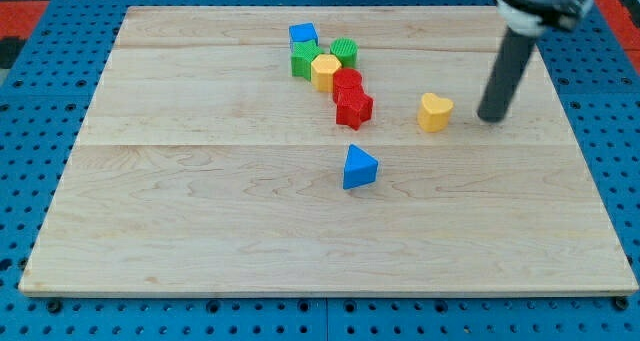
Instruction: Push the blue triangle into the red star
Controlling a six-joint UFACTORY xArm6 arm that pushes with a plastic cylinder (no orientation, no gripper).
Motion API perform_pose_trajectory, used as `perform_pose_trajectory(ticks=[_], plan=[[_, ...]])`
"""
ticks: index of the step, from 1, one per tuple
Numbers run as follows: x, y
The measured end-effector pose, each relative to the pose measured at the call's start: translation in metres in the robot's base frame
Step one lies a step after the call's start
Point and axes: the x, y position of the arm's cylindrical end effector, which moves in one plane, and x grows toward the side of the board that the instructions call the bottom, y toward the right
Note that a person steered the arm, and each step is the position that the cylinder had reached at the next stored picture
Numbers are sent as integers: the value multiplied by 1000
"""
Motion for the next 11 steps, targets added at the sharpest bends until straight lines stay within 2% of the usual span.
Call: perform_pose_trajectory(ticks=[2,3,4,6,9,10,11], plan=[[100,-126],[69,-135],[19,-150],[74,-184],[-37,-201],[-61,-207],[-44,-253]])
